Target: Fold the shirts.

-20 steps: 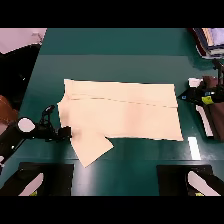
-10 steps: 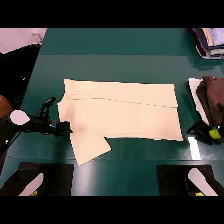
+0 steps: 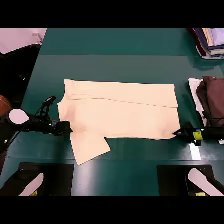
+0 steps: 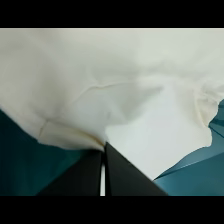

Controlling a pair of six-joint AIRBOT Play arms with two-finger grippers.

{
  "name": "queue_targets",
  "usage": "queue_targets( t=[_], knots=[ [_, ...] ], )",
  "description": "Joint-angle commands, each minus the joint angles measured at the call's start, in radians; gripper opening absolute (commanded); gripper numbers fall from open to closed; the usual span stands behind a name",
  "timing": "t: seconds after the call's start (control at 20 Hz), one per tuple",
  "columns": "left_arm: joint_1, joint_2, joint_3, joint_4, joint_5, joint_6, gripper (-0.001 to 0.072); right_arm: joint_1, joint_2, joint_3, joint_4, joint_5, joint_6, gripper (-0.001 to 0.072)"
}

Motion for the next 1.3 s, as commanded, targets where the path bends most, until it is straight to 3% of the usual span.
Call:
queue_targets(
  t=[0.0, 0.2, 0.3, 0.4, 0.5, 0.7, 0.85, 1.05, 1.25],
  knots=[
    [0.0, 0.001, 0.005, 0.023, -0.045, 0.001, 0.0022, 0.071, -0.005, 0.028, -0.007, -0.034, -0.014, 0.0013],
    [-0.028, 0.055, 0.027, 0.064, -0.185, -0.012, 0.002, 0.135, 0.102, 0.154, -0.188, 0.131, -0.006, 0.0016],
    [-0.084, 0.148, 0.028, 0.094, -0.248, -0.081, 0.002, 0.142, 0.191, 0.201, -0.282, 0.249, -0.005, 0.0016],
    [-0.112, 0.221, 0.037, 0.072, -0.336, -0.13, 0.0021, 0.135, 0.275, 0.24, -0.327, 0.343, -0.005, 0.0015],
    [-0.113, 0.235, 0.081, 0.065, -0.39, -0.141, 0.0021, 0.134, 0.336, 0.28, -0.334, 0.345, -0.005, 0.0015],
    [-0.113, 0.158, 0.222, 0.19, -0.207, -0.105, 0.0022, 0.222, 0.232, 0.404, -0.332, 0.291, 0.01, 0.0014],
    [-0.112, -0.024, 0.339, 0.315, -0.066, -0.069, 0.0024, 0.326, 0.037, 0.537, -0.331, 0.177, 0.021, 0.0014],
    [-0.112, -0.33, 0.496, 0.313, 0.13, -0.002, 0.0025, 0.387, -0.247, 0.737, -0.33, 0.15, 0.027, 0.0015],
    [-0.113, -0.549, 0.639, 0.313, 0.255, 0.002, 0.0025, 0.391, -0.435, 0.893, -0.285, 0.136, 0.026, 0.0015]
  ],
)
